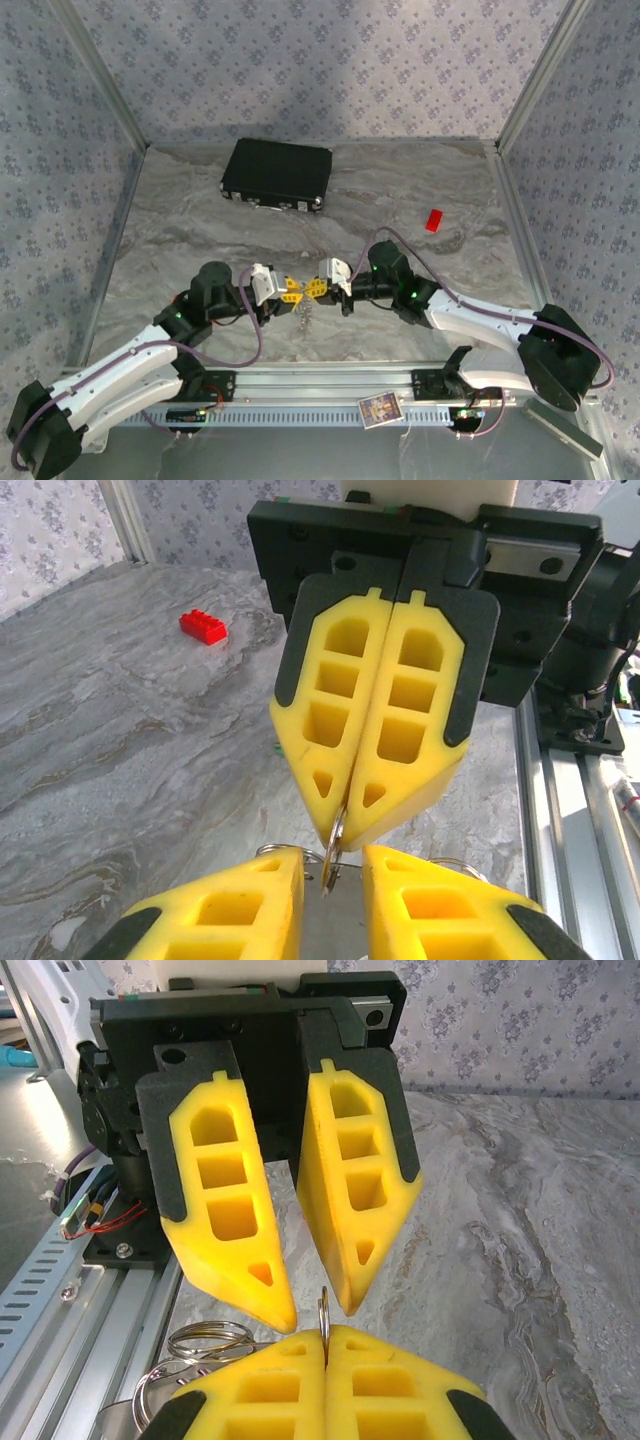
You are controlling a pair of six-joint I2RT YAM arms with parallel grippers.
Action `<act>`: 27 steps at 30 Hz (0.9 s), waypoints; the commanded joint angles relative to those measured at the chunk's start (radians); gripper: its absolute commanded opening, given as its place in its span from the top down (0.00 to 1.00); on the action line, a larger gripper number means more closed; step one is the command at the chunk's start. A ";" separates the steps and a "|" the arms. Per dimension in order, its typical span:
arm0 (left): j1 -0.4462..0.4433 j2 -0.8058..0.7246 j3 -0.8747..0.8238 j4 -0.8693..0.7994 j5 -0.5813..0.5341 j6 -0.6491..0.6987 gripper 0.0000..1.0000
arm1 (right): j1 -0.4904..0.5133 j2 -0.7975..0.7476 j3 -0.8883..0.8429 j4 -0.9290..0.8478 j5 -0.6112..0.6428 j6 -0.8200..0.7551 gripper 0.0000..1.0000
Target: Put the keys on the keyring
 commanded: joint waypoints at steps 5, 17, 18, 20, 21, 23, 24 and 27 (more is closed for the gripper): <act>-0.007 0.014 -0.054 0.114 -0.024 -0.044 0.82 | 0.002 0.004 -0.005 0.041 -0.009 0.015 1.00; -0.008 0.031 -0.054 0.162 0.025 -0.048 0.83 | 0.015 0.030 0.014 0.042 -0.009 0.014 1.00; -0.008 0.031 -0.053 0.164 0.024 -0.046 0.84 | 0.015 0.031 0.015 0.042 -0.010 0.014 1.00; -0.008 0.035 -0.054 0.167 0.025 -0.044 0.90 | 0.017 0.032 0.018 0.041 -0.010 0.014 1.00; -0.008 0.035 -0.053 0.167 0.024 -0.044 0.92 | 0.017 0.034 0.017 0.039 -0.010 0.014 1.00; -0.008 0.032 -0.050 0.158 0.016 -0.038 0.96 | 0.018 0.032 0.019 0.029 -0.002 0.009 1.00; -0.008 0.032 -0.045 0.150 0.009 -0.034 0.99 | 0.018 0.027 0.020 0.014 0.006 0.002 1.00; -0.007 0.012 -0.019 0.093 -0.023 -0.004 1.00 | 0.020 -0.002 0.044 -0.114 0.073 -0.065 0.77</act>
